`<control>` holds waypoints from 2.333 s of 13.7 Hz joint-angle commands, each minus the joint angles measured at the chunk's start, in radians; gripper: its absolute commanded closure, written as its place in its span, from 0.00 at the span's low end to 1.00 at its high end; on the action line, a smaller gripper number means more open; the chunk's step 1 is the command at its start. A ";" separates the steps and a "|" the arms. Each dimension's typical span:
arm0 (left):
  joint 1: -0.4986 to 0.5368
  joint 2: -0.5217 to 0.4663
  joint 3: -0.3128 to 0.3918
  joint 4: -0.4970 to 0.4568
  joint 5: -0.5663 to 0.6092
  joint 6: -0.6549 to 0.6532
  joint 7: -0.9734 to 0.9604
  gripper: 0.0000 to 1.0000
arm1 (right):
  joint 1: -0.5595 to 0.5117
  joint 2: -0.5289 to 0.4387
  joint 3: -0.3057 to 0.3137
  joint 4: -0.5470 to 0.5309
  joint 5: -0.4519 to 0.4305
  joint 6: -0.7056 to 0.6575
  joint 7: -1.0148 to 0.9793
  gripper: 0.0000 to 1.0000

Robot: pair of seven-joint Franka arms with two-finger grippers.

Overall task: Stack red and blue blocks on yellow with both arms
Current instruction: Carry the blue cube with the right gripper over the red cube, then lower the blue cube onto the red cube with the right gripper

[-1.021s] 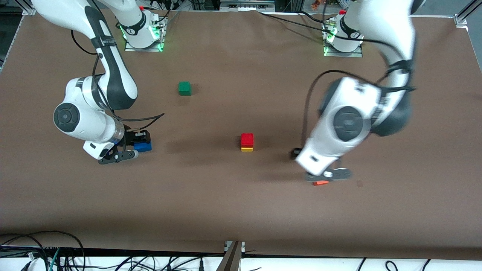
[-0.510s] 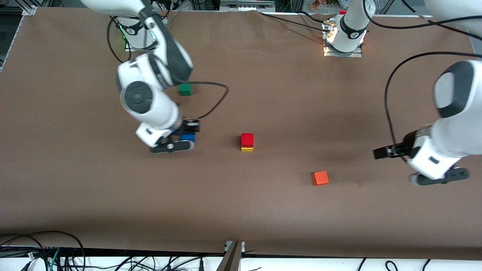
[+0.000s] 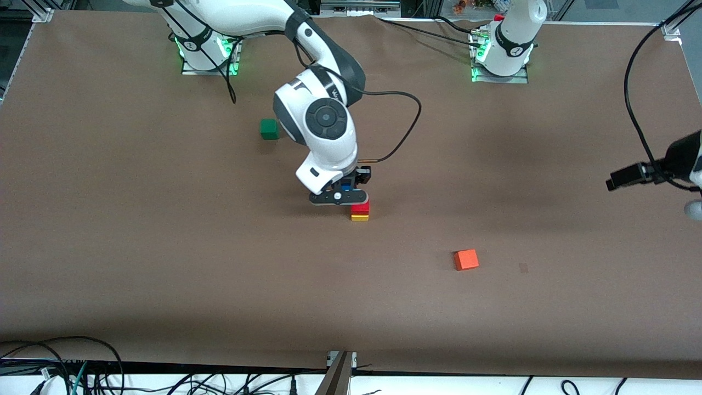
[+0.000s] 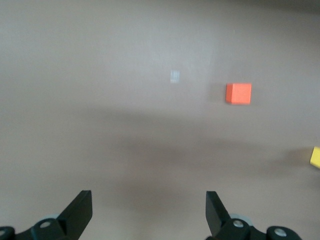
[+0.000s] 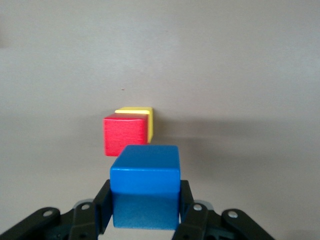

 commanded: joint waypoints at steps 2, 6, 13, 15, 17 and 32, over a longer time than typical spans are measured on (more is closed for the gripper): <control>0.056 -0.088 -0.106 -0.147 0.009 0.024 0.019 0.00 | 0.015 0.041 -0.013 0.063 -0.022 0.015 0.033 0.57; 0.055 -0.064 -0.112 -0.121 0.063 0.025 0.021 0.00 | 0.048 0.070 -0.014 0.064 -0.052 0.066 0.033 0.57; 0.061 -0.045 -0.104 -0.097 0.053 0.027 0.021 0.00 | 0.054 0.094 -0.014 0.064 -0.065 0.106 0.036 0.57; 0.065 -0.044 -0.103 -0.096 0.052 0.027 0.022 0.00 | 0.054 0.103 -0.016 0.064 -0.065 0.117 0.036 0.57; 0.065 -0.042 -0.101 -0.096 0.052 0.027 0.024 0.00 | 0.054 0.103 -0.016 0.064 -0.065 0.117 0.036 0.56; 0.067 -0.041 -0.101 -0.096 0.052 0.027 0.024 0.00 | 0.060 0.107 -0.016 0.063 -0.066 0.118 0.038 0.49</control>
